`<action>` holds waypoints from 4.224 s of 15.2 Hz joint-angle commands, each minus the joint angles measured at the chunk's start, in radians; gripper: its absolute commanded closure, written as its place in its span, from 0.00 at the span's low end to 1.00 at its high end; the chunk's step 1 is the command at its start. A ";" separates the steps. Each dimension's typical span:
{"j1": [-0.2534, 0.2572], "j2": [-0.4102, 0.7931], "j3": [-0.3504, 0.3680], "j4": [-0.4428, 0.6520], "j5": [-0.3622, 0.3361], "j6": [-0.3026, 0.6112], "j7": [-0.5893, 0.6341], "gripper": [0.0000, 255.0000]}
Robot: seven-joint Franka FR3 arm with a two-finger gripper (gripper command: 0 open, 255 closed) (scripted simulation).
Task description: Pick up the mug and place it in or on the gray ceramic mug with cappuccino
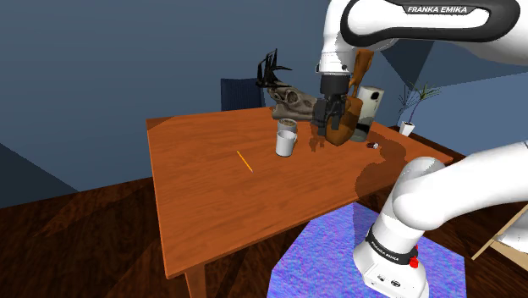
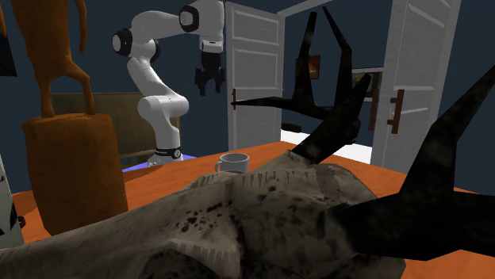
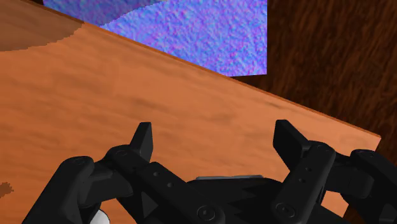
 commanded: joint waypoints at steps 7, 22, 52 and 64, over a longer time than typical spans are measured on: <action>-0.019 0.151 -0.033 -0.011 -0.070 0.193 -0.072 0.00; -0.061 0.632 -0.106 0.169 -0.178 0.591 -0.202 0.00; -0.080 0.849 -0.127 0.239 -0.189 0.773 -0.240 1.00; -0.078 0.779 -0.125 0.312 -0.193 0.631 -0.245 1.00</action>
